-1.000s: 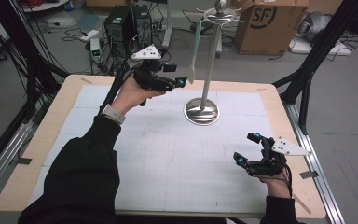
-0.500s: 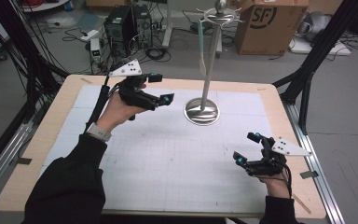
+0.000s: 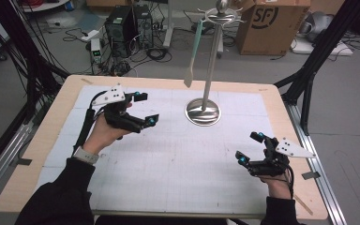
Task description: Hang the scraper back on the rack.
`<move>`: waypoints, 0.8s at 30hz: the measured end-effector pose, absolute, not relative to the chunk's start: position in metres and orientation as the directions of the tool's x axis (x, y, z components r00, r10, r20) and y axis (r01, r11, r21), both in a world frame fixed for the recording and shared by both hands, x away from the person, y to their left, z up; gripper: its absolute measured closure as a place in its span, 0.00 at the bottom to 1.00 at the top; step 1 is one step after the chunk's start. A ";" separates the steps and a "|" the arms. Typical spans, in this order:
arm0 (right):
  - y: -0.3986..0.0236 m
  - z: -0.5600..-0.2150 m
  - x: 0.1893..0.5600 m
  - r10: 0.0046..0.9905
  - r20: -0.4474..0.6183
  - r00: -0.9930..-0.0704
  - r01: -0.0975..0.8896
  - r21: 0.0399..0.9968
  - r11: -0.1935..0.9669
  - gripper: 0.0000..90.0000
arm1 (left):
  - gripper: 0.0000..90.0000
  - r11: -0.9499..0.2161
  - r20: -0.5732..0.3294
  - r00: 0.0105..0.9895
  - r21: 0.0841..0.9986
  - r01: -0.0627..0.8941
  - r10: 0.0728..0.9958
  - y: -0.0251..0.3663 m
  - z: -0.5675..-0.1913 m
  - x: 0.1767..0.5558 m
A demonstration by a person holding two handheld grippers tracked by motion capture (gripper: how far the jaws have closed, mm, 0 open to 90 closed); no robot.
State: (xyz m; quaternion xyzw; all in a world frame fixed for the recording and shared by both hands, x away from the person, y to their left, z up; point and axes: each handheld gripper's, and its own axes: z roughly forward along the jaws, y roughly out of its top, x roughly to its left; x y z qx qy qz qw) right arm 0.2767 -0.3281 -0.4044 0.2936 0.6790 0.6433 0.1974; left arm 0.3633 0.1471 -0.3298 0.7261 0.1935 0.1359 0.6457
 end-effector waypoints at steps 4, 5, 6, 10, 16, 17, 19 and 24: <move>-0.325 -0.405 0.277 0.653 0.106 -0.750 0.144 0.990 0.004 0.01 | 0.07 -0.100 -0.035 0.872 0.990 0.096 0.488 0.160 -0.341 0.352; -0.325 -0.405 0.278 0.651 0.105 -0.752 0.144 0.989 0.007 0.01 | 0.07 -0.097 -0.033 0.870 0.991 0.092 0.492 0.164 -0.344 0.349; -0.324 -0.405 0.277 0.651 0.107 -0.751 0.148 0.989 0.008 0.01 | 0.07 -0.094 -0.037 0.866 0.991 0.096 0.498 0.169 -0.347 0.347; -0.324 -0.405 0.278 0.652 0.100 -0.752 0.144 0.989 0.014 0.01 | 0.07 -0.086 -0.043 0.853 0.991 0.102 0.521 0.184 -0.359 0.336; -0.321 -0.406 0.279 0.654 0.104 -0.750 0.150 0.989 0.015 0.01 | 0.07 -0.089 -0.029 0.827 0.992 0.094 0.561 0.201 -0.371 0.324; -0.321 -0.406 0.279 0.652 0.102 -0.751 0.149 0.989 0.017 0.01 | 0.07 -0.078 -0.035 0.824 0.992 0.096 0.565 0.203 -0.373 0.322; -0.321 -0.406 0.279 0.653 0.101 -0.750 0.149 0.989 0.018 0.01 | 0.07 -0.074 -0.041 0.813 0.992 0.103 0.581 0.209 -0.377 0.320; -0.321 -0.406 0.280 0.655 0.098 -0.749 0.146 0.989 0.018 0.01 | 0.07 -0.054 -0.060 0.783 0.991 0.119 0.619 0.223 -0.389 0.315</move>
